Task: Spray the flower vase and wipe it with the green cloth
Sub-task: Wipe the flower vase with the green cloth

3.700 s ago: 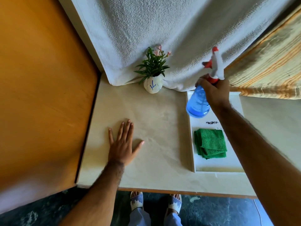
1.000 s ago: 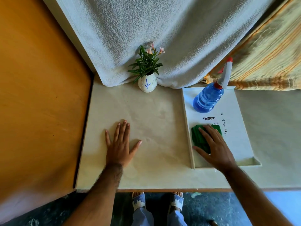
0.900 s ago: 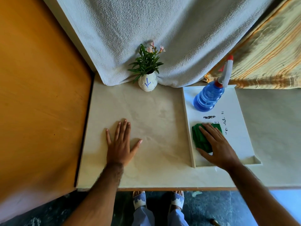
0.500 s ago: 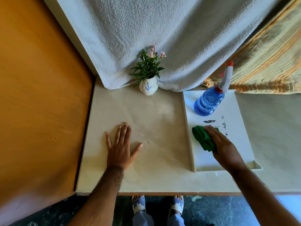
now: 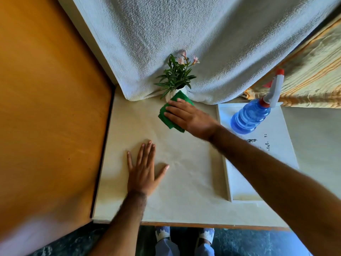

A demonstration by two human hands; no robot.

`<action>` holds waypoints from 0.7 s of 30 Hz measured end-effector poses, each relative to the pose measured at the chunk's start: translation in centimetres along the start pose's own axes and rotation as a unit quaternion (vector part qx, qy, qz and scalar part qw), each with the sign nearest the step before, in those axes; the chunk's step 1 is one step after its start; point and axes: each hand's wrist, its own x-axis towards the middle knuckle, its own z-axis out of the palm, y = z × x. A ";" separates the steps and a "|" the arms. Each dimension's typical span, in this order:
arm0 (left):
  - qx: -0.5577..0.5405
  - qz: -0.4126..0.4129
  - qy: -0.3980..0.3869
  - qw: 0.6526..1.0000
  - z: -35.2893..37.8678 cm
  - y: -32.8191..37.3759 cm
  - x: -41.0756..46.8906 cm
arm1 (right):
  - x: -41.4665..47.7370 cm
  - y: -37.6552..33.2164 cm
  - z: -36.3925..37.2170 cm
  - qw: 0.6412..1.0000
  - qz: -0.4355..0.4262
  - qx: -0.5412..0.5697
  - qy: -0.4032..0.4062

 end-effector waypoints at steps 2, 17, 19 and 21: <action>0.003 0.002 0.003 1.000 0.0 0.0 -0.1 | 1.0 1.1 0.2 0.999 -0.030 -0.014 -0.020; 0.026 0.002 -0.005 1.000 0.4 -0.1 0.1 | 2.8 3.9 2.6 0.993 -0.069 0.039 -0.090; 0.024 0.001 -0.003 1.000 0.4 -0.1 0.1 | 2.7 3.6 3.1 0.992 -0.058 0.066 -0.092; 0.022 0.001 0.001 1.000 0.3 -0.1 0.1 | 2.7 3.2 3.7 0.990 -0.044 0.093 -0.095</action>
